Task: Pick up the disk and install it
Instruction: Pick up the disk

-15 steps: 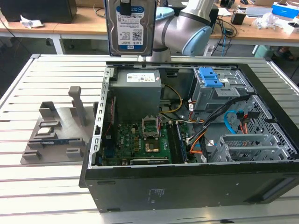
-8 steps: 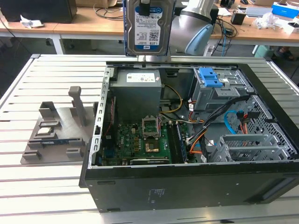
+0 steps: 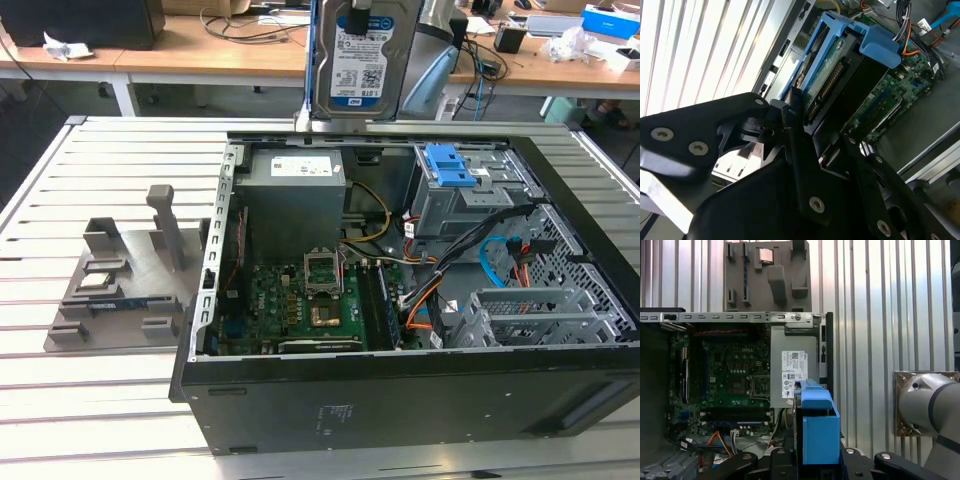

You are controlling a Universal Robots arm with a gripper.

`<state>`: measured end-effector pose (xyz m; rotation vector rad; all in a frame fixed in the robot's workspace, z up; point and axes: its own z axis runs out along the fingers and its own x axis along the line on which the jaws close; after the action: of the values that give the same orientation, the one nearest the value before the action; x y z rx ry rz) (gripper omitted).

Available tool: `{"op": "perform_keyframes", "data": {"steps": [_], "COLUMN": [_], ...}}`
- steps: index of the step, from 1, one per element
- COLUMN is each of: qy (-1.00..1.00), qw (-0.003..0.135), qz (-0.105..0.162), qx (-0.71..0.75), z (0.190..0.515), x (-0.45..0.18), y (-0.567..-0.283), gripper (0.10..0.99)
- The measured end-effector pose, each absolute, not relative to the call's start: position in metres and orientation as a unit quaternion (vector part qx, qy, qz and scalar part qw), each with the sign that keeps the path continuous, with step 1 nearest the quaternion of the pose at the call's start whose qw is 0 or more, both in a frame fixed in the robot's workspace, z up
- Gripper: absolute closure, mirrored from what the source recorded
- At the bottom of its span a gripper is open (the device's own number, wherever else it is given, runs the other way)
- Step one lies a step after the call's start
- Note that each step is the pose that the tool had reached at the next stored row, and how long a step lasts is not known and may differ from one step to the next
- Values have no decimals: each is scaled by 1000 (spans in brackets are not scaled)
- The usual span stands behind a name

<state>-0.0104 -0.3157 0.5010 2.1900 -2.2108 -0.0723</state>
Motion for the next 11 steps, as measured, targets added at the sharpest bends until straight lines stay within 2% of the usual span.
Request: {"op": "perform_keyframes", "data": {"steps": [11], "qy": [-710], "qw": [16], "qz": [-25], "qx": [703], "z": [501], "x": [59], "y": [-315], "gripper": [725]}}
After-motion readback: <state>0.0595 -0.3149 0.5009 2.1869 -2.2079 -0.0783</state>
